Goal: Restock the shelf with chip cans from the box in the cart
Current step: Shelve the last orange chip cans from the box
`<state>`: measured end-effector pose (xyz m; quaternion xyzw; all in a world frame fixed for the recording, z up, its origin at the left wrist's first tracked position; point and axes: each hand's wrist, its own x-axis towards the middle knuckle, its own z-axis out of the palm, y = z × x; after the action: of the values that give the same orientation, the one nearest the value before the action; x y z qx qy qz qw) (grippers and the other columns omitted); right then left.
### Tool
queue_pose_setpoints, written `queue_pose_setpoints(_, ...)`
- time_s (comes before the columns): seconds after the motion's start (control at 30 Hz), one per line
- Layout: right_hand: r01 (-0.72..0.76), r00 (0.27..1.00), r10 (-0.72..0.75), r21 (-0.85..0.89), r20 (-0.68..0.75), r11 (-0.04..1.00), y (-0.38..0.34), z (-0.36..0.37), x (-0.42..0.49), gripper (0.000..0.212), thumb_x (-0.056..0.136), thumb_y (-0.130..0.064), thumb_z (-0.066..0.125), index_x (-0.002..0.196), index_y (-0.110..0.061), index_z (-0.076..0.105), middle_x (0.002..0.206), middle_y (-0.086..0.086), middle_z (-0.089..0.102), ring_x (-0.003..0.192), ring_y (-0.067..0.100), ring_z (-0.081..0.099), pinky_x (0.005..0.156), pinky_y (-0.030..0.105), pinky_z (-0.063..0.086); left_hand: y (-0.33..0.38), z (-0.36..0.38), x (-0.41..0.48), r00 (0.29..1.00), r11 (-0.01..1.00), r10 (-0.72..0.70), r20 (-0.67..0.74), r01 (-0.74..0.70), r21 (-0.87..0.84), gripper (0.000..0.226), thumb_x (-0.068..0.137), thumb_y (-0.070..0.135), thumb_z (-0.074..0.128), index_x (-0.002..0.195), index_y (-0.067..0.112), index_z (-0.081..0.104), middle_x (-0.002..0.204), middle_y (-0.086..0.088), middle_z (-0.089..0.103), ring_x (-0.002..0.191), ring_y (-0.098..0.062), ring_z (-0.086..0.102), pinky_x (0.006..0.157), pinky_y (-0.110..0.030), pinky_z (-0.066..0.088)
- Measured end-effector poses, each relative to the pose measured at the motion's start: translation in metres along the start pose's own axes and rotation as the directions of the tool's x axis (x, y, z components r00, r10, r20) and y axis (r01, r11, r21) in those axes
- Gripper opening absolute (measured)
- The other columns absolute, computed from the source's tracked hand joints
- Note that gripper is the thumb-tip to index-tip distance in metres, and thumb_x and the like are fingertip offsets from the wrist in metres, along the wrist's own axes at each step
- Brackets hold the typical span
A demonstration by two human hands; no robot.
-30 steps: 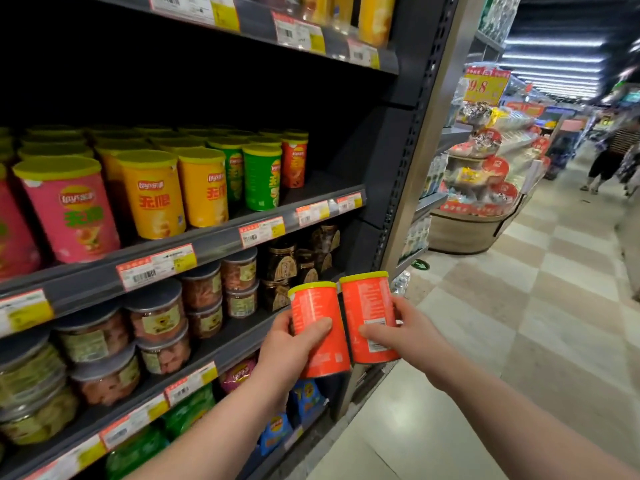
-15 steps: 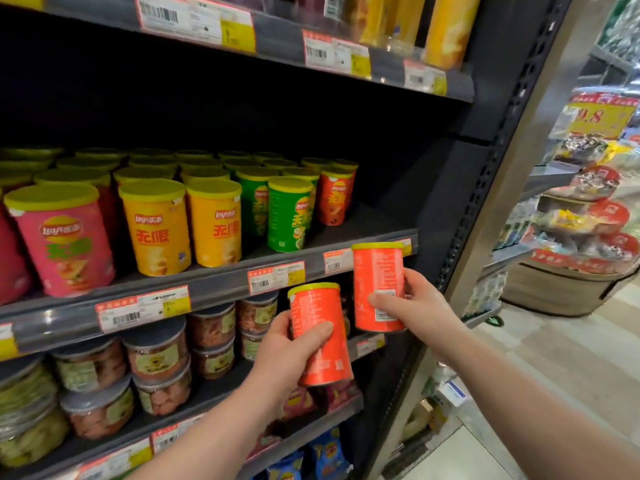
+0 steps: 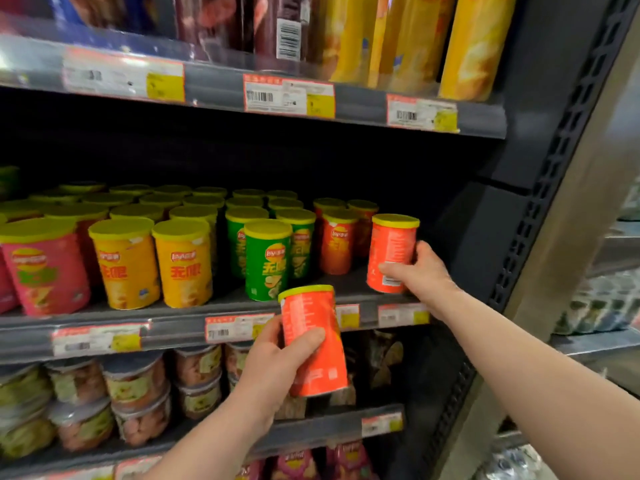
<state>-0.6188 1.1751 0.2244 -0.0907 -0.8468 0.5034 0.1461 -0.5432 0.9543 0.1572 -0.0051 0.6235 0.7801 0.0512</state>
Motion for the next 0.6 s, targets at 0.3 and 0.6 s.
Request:
queue_pose_setpoints(0.3,-0.045,0.995,0.041,0.041,0.092,0.998,0.026,0.011,0.066,0.077,0.077,-0.014,0.076,0.142,-0.013,0.033,0.136,0.011,0.051,0.122,0.03,0.052,0.1,0.041,0.043,0.006,0.025,-0.006,0.989,0.999,0.047,-0.141,-0.049,-0.011,0.023,0.081,0.019,0.07,0.095,0.03,0.054,0.096,0.002,0.069,0.083,-0.014,0.068,0.062,-0.025,0.051)
queue_pose_setpoints(0.6,-0.018,1.0,0.016,-0.092,-0.017,0.996,0.024,0.025,0.078,0.111,0.066,-0.026,0.086,0.148,-0.012,0.013,0.146,0.017,0.035,0.133,0.035,0.037,0.108,0.046,0.035,0.02,0.033,0.006,0.986,0.995,0.091,-0.143,-0.086,0.045,0.025,0.081,0.023,0.07,0.097,0.032,0.054,0.091,0.007,0.067,0.08,-0.011,0.066,0.061,-0.024,0.05)
